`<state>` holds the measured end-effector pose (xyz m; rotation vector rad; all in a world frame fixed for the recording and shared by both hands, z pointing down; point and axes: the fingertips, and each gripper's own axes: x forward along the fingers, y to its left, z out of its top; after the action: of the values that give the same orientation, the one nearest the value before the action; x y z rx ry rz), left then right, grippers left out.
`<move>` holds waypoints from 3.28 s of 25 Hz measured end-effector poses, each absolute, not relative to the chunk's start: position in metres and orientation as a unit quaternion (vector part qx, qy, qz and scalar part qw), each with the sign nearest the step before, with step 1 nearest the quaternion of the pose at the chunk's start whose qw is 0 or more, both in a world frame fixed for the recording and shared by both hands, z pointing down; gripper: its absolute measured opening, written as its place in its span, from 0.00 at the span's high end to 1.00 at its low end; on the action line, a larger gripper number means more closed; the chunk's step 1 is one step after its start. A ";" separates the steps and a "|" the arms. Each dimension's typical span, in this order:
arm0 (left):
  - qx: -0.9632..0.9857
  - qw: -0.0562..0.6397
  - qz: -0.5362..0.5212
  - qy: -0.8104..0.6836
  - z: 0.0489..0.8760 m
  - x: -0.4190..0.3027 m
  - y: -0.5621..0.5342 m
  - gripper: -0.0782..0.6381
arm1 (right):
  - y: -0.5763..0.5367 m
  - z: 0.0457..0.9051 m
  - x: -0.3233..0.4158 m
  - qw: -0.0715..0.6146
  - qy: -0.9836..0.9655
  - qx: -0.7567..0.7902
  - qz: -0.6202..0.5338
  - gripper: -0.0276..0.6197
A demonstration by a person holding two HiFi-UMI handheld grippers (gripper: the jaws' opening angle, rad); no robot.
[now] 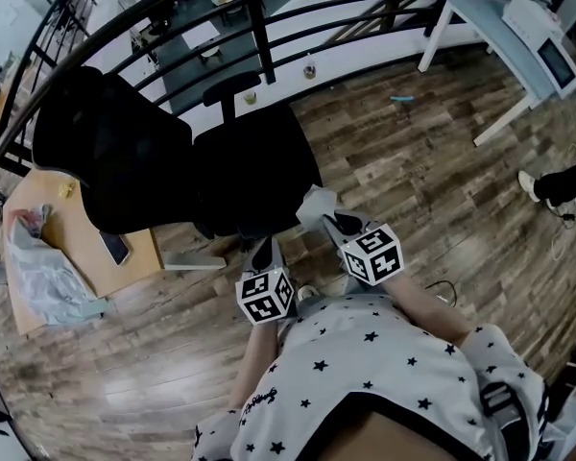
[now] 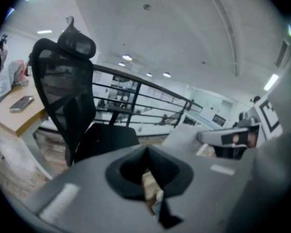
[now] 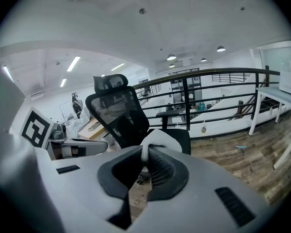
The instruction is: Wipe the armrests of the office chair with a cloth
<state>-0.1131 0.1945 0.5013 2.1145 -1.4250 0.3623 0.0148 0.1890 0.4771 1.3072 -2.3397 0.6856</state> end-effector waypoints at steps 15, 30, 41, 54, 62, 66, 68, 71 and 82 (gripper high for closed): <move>0.755 0.281 0.114 -0.581 0.488 -0.002 0.101 0.88 | 0.084 0.457 0.139 0.166 -0.857 0.430 0.229 0.91; 0.729 0.295 0.084 -0.611 0.485 0.123 0.023 0.88 | 0.010 0.453 0.283 0.163 -0.858 0.424 0.238 0.91; 0.738 0.294 0.108 -0.597 0.486 0.181 -0.010 0.88 | -0.030 0.456 0.335 0.150 -0.855 0.427 0.252 0.91; 0.716 0.301 0.113 -0.620 0.496 0.170 -0.054 0.88 | -0.078 0.471 0.327 0.159 -0.862 0.402 0.265 0.91; 0.705 0.303 0.097 -0.634 0.503 0.140 -0.116 0.88 | -0.151 0.465 0.294 0.163 -0.872 0.389 0.250 0.91; 0.697 0.305 0.088 -0.643 0.500 0.121 -0.149 0.88 | -0.185 0.455 0.273 0.167 -0.878 0.376 0.244 0.91; 0.693 0.308 0.082 -0.647 0.499 0.109 -0.162 0.88 | -0.200 0.451 0.259 0.171 -0.881 0.369 0.240 0.91; 0.684 0.313 0.072 -0.654 0.498 0.087 -0.180 0.88 | -0.222 0.447 0.232 0.179 -0.887 0.355 0.233 0.91; 0.634 0.328 0.038 -0.699 0.514 0.003 -0.238 0.88 | -0.293 0.455 0.129 0.211 -0.915 0.277 0.204 0.91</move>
<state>0.0031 -0.2382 0.5145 1.6610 -1.8308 0.0995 0.1285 -0.2933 0.4552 0.7684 -2.5421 0.5667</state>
